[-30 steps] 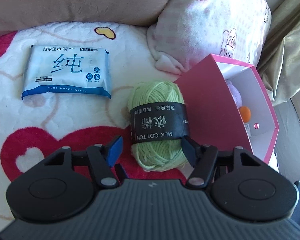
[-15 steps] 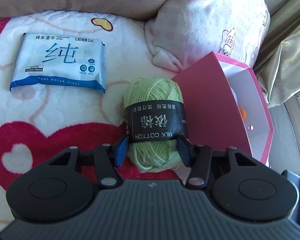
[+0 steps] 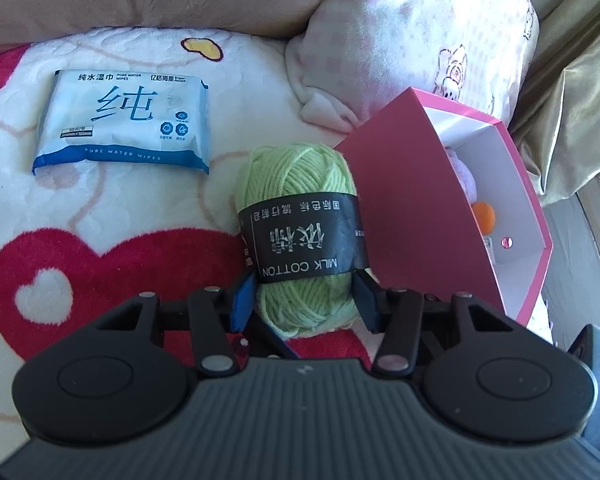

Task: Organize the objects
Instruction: 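Close the left tool fingers on the green yarn ball, then lift and carry the yarn ball with the left tool over the pink box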

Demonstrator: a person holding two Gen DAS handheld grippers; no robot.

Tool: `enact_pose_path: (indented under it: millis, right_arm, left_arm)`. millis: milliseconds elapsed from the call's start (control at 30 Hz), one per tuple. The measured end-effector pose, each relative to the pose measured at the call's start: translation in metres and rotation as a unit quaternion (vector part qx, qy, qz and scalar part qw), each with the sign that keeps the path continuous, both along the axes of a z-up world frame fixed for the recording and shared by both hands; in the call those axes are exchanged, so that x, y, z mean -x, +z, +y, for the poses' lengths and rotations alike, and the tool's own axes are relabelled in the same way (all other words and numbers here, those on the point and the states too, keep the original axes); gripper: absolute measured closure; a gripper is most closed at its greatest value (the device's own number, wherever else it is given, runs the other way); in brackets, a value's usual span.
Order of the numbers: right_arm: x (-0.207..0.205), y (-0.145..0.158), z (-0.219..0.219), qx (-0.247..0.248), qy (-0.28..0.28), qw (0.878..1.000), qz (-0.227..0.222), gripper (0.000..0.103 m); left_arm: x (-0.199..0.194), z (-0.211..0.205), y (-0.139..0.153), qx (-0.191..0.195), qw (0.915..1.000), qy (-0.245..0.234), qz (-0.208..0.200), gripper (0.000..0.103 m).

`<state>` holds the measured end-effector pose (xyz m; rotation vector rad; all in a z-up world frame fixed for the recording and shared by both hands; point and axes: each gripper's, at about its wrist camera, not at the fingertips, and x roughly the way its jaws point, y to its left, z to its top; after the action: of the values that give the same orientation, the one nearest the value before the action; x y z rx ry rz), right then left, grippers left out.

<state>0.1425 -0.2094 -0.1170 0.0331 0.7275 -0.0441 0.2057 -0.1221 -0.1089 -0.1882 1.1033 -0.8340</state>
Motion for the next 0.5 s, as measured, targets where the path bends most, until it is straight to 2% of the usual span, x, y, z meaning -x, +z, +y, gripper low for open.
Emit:
enact_pose_path:
  millis: [167,400,500]
  right_arm:
    - [0.004,0.002,0.002,-0.001,0.014,1.0,0.004,0.032]
    - [0.008,0.012,-0.003,-0.066,0.039,0.997,0.033,0.033]
    - [0.014,0.016,-0.002,-0.068,0.05,0.996,0.037,0.033]
  left_arm:
    - [0.007,0.006,0.002,-0.004,0.9999,0.009,0.006,0.052]
    - [0.026,0.026,0.008,-0.012,0.9993,0.034,0.002,0.052]
    - [0.031,0.031,0.01,-0.015,0.9992,0.037,0.01,0.052]
